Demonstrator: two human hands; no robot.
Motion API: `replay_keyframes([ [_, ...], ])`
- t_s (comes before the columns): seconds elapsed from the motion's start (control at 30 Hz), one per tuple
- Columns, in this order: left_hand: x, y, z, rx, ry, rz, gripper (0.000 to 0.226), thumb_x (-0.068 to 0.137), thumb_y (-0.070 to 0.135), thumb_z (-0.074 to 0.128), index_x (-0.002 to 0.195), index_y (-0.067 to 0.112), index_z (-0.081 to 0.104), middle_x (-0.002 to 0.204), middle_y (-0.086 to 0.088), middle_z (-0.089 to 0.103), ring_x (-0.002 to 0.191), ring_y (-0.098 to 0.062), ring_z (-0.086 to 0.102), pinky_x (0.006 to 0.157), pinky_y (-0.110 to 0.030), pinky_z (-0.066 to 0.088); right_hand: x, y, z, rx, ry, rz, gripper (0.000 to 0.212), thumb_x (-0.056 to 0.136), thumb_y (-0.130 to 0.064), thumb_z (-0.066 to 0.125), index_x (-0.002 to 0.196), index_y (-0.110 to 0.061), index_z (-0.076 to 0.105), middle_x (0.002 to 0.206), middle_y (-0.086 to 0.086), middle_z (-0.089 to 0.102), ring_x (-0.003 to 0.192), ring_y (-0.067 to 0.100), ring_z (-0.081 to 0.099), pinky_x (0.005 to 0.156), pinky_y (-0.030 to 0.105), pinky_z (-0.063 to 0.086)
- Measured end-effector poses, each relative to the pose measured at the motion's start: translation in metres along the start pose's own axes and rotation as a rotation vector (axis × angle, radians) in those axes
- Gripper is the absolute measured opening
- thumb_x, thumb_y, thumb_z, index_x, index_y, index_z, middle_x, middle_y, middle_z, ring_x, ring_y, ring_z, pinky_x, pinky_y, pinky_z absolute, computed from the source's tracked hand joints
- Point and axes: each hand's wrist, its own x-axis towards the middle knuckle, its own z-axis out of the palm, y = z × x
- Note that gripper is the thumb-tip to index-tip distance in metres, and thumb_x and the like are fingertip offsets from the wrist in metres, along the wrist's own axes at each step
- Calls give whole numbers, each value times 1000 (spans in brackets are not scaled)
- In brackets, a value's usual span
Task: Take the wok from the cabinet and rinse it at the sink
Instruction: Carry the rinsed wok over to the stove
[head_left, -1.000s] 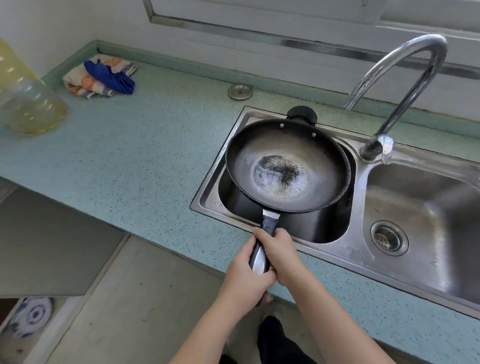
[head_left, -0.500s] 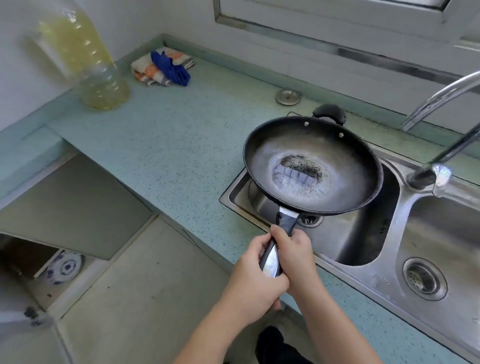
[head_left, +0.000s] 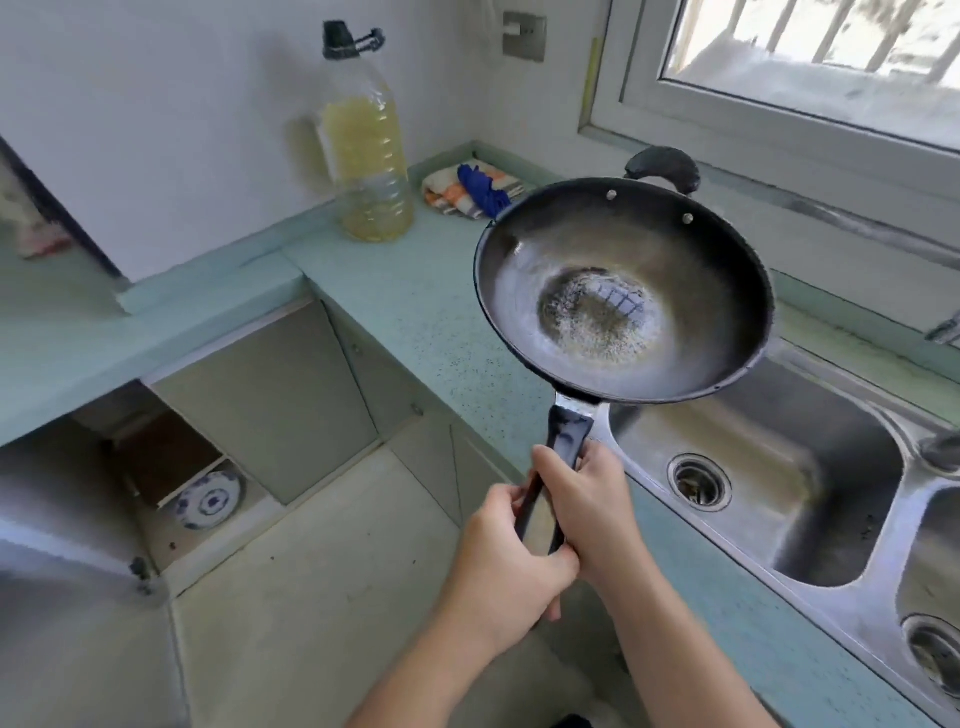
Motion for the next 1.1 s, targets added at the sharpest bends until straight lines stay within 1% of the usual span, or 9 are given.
replay_keyframes([
  [0.13, -24, -10, -40, -28, 109, 35, 25, 77, 9, 67, 92, 20, 50, 61, 2, 58, 29, -9, 47, 33, -15, 32, -21, -14, 44, -24, -85, -75, 28, 77, -7, 56, 63, -13, 33, 58, 8, 33, 57, 19, 36, 54, 31, 30],
  [0.23, -39, -21, -65, -69, 206, 60, 26, 76, 6, 66, 89, 22, 50, 64, 2, 58, 29, -11, 47, 34, -17, 32, -33, -19, 76, -55, -176, -106, 32, 76, -8, 56, 61, -14, 29, 54, 0, 31, 54, 17, 33, 52, 29, 28],
  [0.37, -53, -35, -84, -175, 349, 31, 25, 77, 5, 64, 87, 22, 49, 59, 0, 55, 29, -13, 45, 34, -17, 30, -43, -23, 110, -137, -303, -122, 27, 77, -13, 58, 64, -14, 35, 59, -1, 40, 53, 14, 41, 52, 27, 35],
  [0.5, -62, -44, -94, -243, 520, 9, 24, 76, 5, 62, 86, 21, 47, 48, 2, 52, 32, -15, 44, 34, -19, 29, -48, -28, 137, -196, -482, -171, 26, 76, -15, 58, 64, -13, 34, 60, 2, 41, 53, 15, 41, 51, 27, 35],
  [0.6, -68, -46, -99, -281, 658, -28, 24, 76, 6, 62, 86, 22, 47, 58, -1, 53, 31, -13, 45, 34, -19, 29, -52, -30, 156, -232, -624, -213, 28, 76, -14, 58, 63, -14, 32, 58, 0, 39, 50, 14, 37, 49, 26, 32],
  [0.7, -74, -45, -102, -334, 772, -71, 23, 77, 5, 60, 87, 21, 46, 61, -2, 52, 30, -12, 43, 34, -17, 29, -57, -34, 173, -235, -765, -223, 29, 77, -12, 57, 62, -14, 32, 56, -1, 37, 50, 13, 36, 49, 27, 31],
  [0.9, -87, -47, -110, -410, 981, -125, 21, 78, 4, 59, 92, 13, 45, 55, -3, 51, 28, -10, 41, 34, -17, 29, -71, -36, 205, -267, -1030, -281, 31, 76, -7, 54, 59, -14, 29, 51, -1, 28, 53, 17, 30, 50, 29, 26],
  [1.0, -100, -55, -120, -445, 1060, -141, 21, 78, 4, 58, 93, 11, 45, 50, -3, 51, 26, -10, 40, 33, -16, 29, -87, -35, 223, -290, -1100, -299, 37, 75, -6, 55, 56, -16, 25, 44, -10, 26, 48, 13, 27, 45, 24, 24],
  [1.1, -118, -69, -134, -474, 1124, -142, 21, 77, 3, 59, 91, 12, 46, 44, 2, 50, 29, -13, 43, 35, -18, 30, -111, -31, 245, -294, -1154, -302, 36, 75, -6, 54, 56, -15, 26, 41, -11, 26, 45, 10, 26, 44, 22, 24],
])
